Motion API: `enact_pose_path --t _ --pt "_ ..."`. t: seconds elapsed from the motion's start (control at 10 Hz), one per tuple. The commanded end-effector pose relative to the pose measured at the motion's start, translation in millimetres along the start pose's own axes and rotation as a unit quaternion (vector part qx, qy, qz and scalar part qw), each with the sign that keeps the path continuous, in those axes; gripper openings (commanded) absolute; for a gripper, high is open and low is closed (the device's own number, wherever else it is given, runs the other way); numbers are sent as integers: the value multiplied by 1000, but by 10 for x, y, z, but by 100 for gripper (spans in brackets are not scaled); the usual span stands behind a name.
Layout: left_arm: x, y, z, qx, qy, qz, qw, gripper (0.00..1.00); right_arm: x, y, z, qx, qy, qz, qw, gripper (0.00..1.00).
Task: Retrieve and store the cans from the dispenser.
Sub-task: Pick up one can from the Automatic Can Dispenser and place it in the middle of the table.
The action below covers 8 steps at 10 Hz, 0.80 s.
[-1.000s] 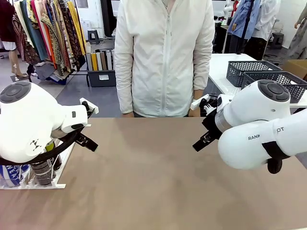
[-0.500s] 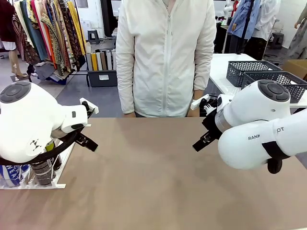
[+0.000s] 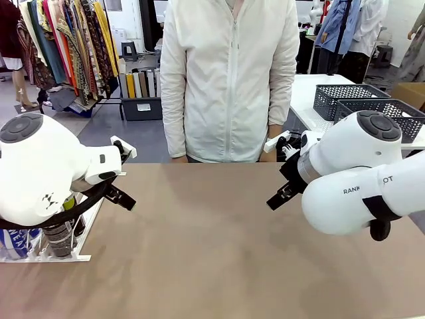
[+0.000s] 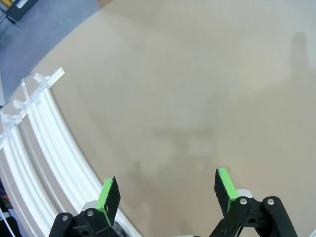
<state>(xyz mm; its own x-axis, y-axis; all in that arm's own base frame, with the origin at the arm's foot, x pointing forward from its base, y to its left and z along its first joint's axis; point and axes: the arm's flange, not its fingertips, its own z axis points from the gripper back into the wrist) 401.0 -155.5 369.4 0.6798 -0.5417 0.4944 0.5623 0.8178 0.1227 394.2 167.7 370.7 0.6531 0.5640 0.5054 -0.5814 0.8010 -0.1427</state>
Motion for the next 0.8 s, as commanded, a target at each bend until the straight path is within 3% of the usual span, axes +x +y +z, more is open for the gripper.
enact_pose_path --t 0.0,0.1,0.2,0.3,0.5,0.7 --pt "9 10 140 -71 6 -12 997 100 4 -30 38 45 15 -32 998 100" --pt "41 15 293 -126 6 12 992 100 52 -60 103 97 27 -102 990 100" --pt "164 27 472 -166 46 157 973 100 66 -136 235 187 28 -145 971 100" --pt "156 109 697 -205 85 171 960 100 41 -251 427 250 32 -198 947 100" --pt "11 527 1246 -290 48 198 935 100 -153 -649 1000 383 3 -244 891 100" --pt "-501 1315 1927 -382 -56 235 892 100 -654 -1152 1634 432 -100 -295 846 100"
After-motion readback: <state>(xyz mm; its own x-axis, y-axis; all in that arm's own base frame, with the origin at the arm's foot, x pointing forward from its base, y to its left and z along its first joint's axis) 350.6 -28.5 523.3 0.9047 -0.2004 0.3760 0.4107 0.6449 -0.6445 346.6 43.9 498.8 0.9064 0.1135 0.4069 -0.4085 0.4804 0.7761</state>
